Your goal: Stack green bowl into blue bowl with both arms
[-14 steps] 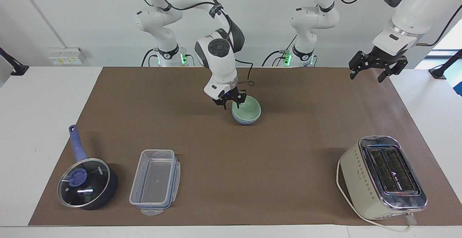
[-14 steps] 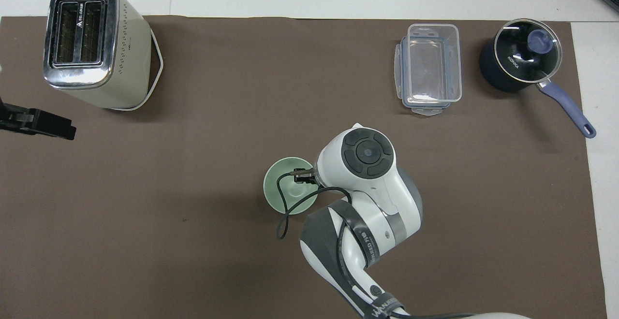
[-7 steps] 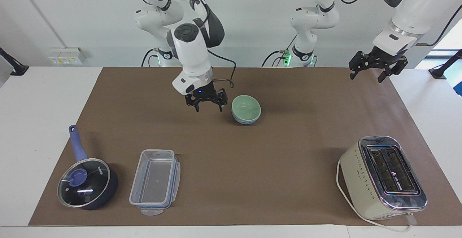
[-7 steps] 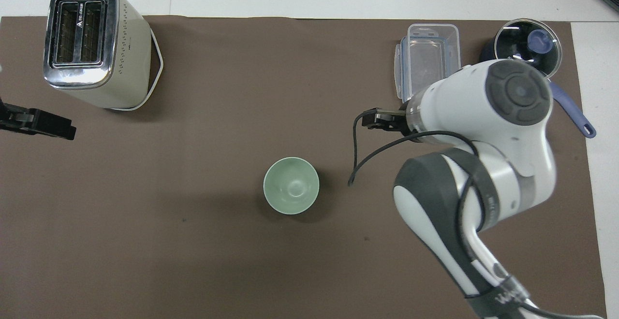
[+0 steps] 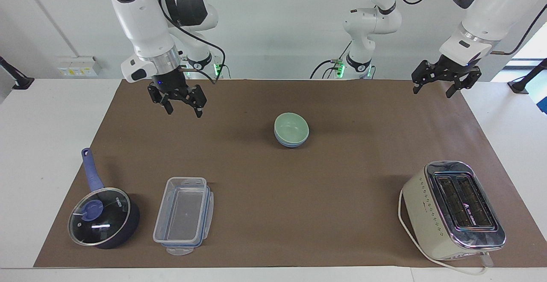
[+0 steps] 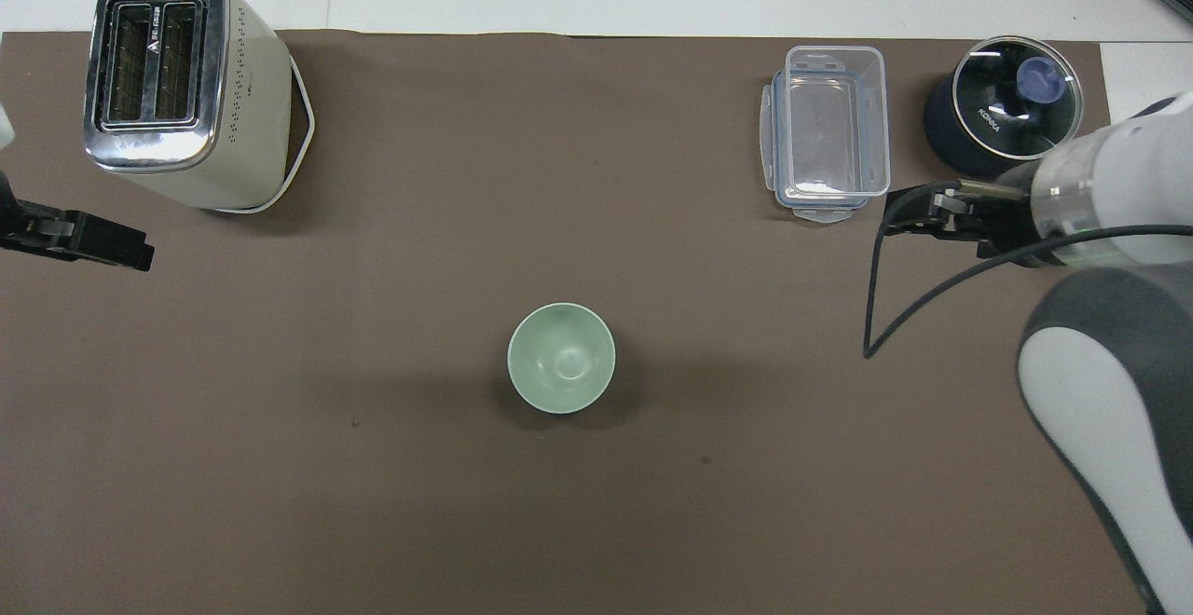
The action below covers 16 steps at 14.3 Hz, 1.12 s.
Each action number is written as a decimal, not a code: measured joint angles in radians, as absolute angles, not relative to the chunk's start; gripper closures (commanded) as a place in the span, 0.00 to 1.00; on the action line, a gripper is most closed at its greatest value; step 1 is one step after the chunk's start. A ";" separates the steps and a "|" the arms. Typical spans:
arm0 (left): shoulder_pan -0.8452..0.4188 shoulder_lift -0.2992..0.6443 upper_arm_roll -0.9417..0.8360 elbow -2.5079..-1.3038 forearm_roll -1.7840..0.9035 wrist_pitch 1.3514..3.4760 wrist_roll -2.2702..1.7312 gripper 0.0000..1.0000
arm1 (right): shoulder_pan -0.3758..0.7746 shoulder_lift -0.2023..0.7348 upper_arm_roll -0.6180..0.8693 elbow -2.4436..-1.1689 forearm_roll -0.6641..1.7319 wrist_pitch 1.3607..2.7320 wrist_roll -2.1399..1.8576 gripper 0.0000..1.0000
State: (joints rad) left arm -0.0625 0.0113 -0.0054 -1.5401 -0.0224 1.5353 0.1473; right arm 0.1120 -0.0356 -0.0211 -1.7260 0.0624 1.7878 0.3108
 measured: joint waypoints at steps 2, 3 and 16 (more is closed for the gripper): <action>-0.063 0.011 -0.007 -1.540 -0.022 1.535 0.147 0.00 | 0.072 -0.053 -0.024 -1.689 0.046 1.715 0.282 0.00; -0.063 0.011 -0.007 -1.540 -0.022 1.535 0.147 0.00 | 0.060 -0.058 -0.025 -1.664 0.026 1.678 0.266 0.00; -0.062 0.011 -0.007 -1.540 -0.022 1.535 0.147 0.00 | 0.049 -0.074 -0.065 -1.550 0.002 1.488 0.146 0.00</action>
